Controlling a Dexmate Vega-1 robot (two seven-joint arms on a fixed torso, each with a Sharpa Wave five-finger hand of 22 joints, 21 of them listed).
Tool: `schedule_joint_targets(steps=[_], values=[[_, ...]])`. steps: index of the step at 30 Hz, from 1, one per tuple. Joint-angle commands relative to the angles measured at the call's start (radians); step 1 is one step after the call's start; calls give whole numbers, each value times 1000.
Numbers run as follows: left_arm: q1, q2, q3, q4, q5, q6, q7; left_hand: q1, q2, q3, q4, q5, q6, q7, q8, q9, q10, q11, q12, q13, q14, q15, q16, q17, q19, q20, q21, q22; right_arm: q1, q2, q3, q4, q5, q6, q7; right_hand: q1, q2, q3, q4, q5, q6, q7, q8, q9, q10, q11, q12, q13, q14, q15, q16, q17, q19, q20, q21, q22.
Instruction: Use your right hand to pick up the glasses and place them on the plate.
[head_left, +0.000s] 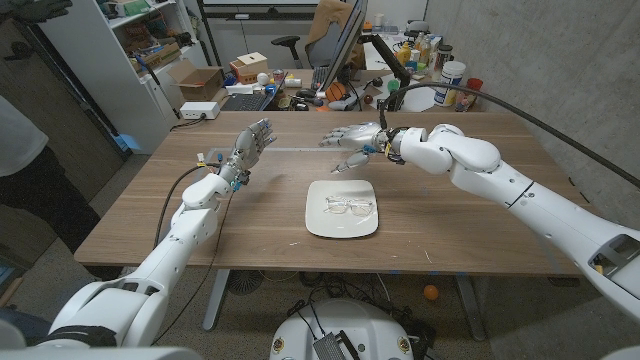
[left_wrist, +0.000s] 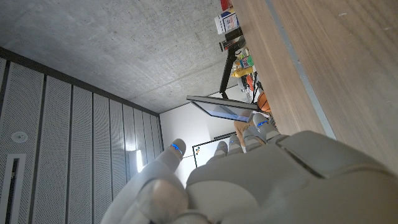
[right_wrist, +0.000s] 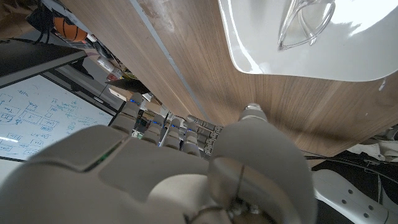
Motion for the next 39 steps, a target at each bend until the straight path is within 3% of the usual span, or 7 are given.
schedule_joint_targets(steps=[1,21,39], values=[[-4,-2,-3,5,0,-5,-3,-9,97,1,-2,5,-54,0,3,4,-88,2,6,3,-60,7,-4,2,-45,5,-3,1,10,-4,21,-11,10,-25,-22,-6,-2,-8,6,-3,6,-2,8,0,8,8,6,1,1,5,5,0,-7,2,-7,1],[15,3,-6,-23,-8,-5,-4,-9,97,0,-1,5,-53,-1,4,4,-87,1,6,3,-60,7,-4,2,-44,9,-7,1,29,-10,60,-8,101,-58,-34,-16,-6,-18,5,-4,30,-2,13,0,38,9,15,0,31,4,18,-19,15,0,-9,3],[70,29,-12,-103,-25,0,16,-9,97,0,-1,5,-51,0,4,4,-85,1,6,3,-58,7,-4,2,-41,10,-10,1,19,-26,87,-33,117,-103,-83,-18,-4,-25,0,-3,86,-6,25,-1,95,9,29,-2,67,-7,29,-43,51,0,-9,5]])
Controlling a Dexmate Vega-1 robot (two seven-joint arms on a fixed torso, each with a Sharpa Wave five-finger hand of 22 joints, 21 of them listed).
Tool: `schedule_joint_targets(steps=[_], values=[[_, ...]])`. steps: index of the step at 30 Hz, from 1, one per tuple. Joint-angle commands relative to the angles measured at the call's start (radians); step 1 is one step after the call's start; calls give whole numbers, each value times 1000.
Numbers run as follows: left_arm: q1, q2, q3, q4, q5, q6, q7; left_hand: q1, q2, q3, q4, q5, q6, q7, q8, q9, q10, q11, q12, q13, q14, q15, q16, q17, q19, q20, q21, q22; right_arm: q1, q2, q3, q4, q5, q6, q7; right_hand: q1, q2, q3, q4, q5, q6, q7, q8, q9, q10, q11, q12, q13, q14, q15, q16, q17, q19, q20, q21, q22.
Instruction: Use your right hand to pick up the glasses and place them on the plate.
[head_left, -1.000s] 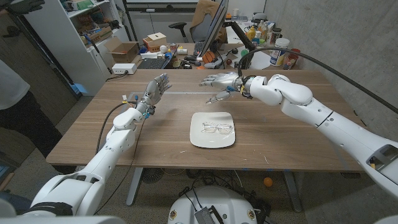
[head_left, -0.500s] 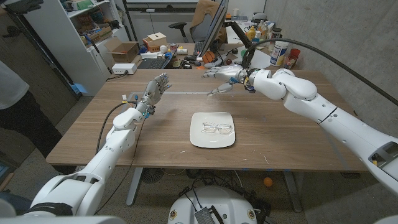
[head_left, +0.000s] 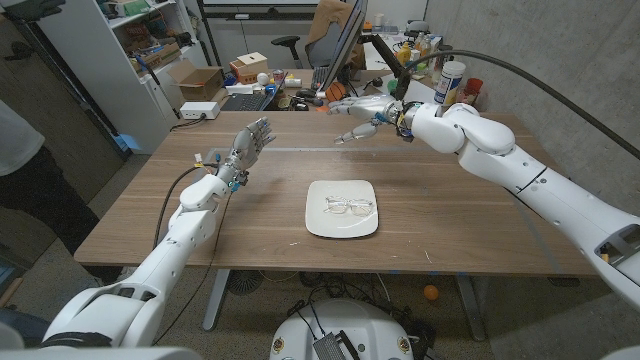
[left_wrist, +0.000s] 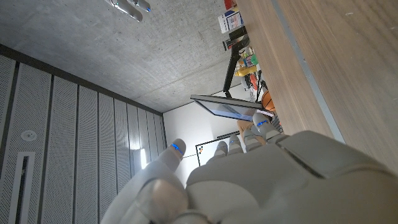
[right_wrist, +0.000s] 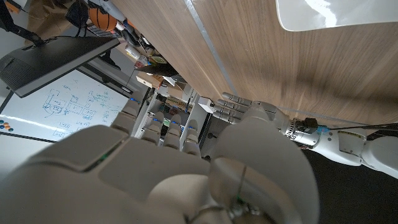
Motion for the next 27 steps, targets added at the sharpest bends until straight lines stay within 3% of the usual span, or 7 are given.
schedule_joint_targets(steps=[1,14,27], values=[[38,19,-3,-54,-11,5,14,-9,97,0,-1,5,-51,0,4,4,-85,1,6,3,-63,2,-4,2,-35,5,-3,2,-14,-12,23,-16,14,-29,-48,-8,-1,-10,-1,-3,27,-2,9,-2,34,0,13,0,24,-8,12,-8,21,5,-2,5],[83,55,-10,-118,-37,5,5,-9,97,1,-1,5,-50,-1,4,4,-85,0,6,3,-62,3,-4,2,-34,8,-5,2,-26,-9,37,-37,58,-91,-44,-2,1,-11,-6,0,64,-6,14,-3,71,-1,19,-1,61,-12,22,-22,57,4,3,6],[114,110,-38,-142,-75,-2,-55,-9,97,1,-1,5,-50,-1,4,4,-85,1,6,3,-62,2,-4,2,-34,8,-8,2,-29,19,18,-91,2,-232,-15,-5,3,-15,-7,2,94,-9,17,-3,96,-5,21,-1,96,-25,31,-30,89,4,8,7]])
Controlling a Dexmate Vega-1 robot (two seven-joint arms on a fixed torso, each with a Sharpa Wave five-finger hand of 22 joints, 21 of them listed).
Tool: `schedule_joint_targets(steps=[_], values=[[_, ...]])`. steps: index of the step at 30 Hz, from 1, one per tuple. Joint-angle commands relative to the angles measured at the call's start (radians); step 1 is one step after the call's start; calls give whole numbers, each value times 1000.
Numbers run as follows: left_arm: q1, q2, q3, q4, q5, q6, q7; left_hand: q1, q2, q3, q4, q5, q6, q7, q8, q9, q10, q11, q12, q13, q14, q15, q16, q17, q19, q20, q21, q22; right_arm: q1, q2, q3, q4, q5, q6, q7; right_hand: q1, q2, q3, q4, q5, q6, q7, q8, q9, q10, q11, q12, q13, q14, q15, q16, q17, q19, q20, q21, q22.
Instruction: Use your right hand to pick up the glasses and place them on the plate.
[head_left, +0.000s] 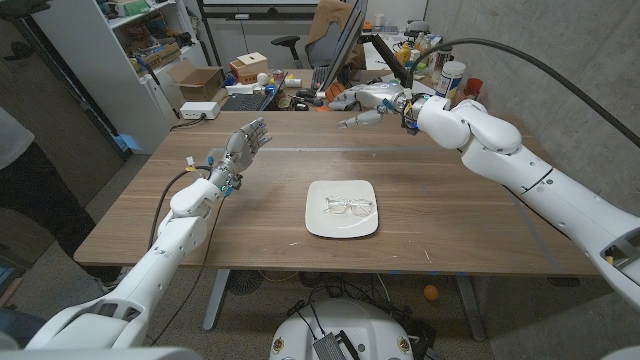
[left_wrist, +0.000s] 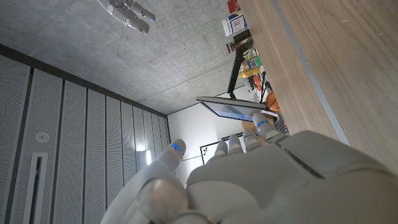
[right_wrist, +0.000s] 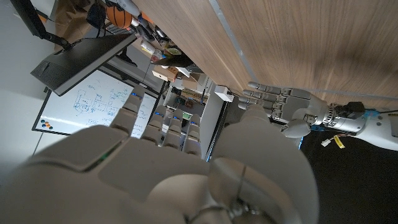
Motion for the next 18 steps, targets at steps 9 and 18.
schedule_joint_targets(steps=[9,18], values=[[33,71,-45,-3,-53,-18,-95,-9,97,1,-1,5,-49,-2,4,4,-84,1,6,3,-61,2,-4,2,-32,9,-1,2,-6,46,-34,-62,-88,-207,28,-8,3,-10,1,3,58,-1,12,1,52,0,13,-2,49,-18,17,-8,50,3,12,2],[26,71,-54,22,-51,-48,-120,-9,97,1,-1,5,-46,-4,5,4,-83,0,7,3,-61,2,-4,2,-31,9,-3,2,-44,53,-31,-99,-91,-268,10,-13,4,-13,2,4,78,1,12,0,65,1,13,-2,67,-28,20,-11,77,2,17,2]])
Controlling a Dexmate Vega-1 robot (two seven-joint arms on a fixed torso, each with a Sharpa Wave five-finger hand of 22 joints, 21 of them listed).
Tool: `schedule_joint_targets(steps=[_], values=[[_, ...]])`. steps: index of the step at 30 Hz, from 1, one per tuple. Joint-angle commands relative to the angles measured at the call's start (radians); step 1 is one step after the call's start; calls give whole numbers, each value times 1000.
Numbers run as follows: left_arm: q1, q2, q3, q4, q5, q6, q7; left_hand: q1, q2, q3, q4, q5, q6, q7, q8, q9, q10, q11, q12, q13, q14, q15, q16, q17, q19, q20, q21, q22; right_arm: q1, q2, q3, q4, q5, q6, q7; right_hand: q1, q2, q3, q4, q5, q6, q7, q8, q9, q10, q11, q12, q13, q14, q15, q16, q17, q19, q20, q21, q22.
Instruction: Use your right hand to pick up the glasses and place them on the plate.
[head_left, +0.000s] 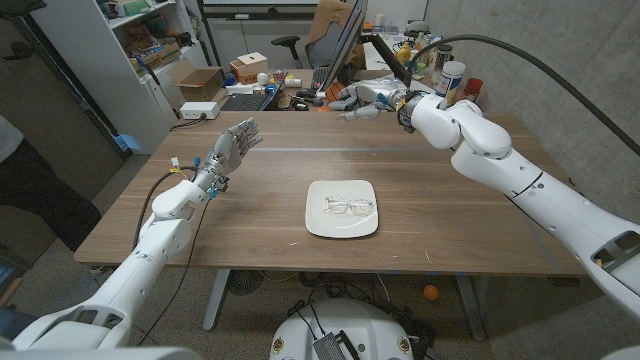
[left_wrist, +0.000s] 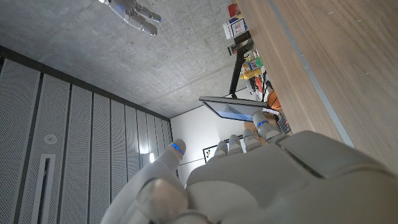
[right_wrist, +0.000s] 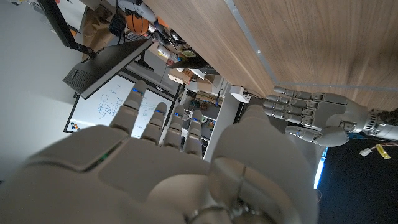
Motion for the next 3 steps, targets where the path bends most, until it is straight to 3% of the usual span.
schedule_joint_targets(steps=[1,3], values=[[-4,11,-15,29,-8,-32,-43,-9,97,1,-1,5,-46,-4,5,4,-82,0,7,3,-61,2,-4,2,-31,10,-3,2,-36,10,-5,-45,-23,-90,-12,-5,-4,-5,2,4,18,-2,5,0,12,-3,5,3,14,-1,7,2,19,0,4,3],[-4,7,-17,32,-10,-39,-46,-9,97,1,-1,5,-46,-4,5,4,-83,0,7,3,-60,2,-4,2,-31,9,-3,2,-41,6,-4,-51,-26,-96,-15,-6,-4,-5,3,5,18,-1,5,0,13,-3,5,3,15,-1,7,2,22,1,4,3]])
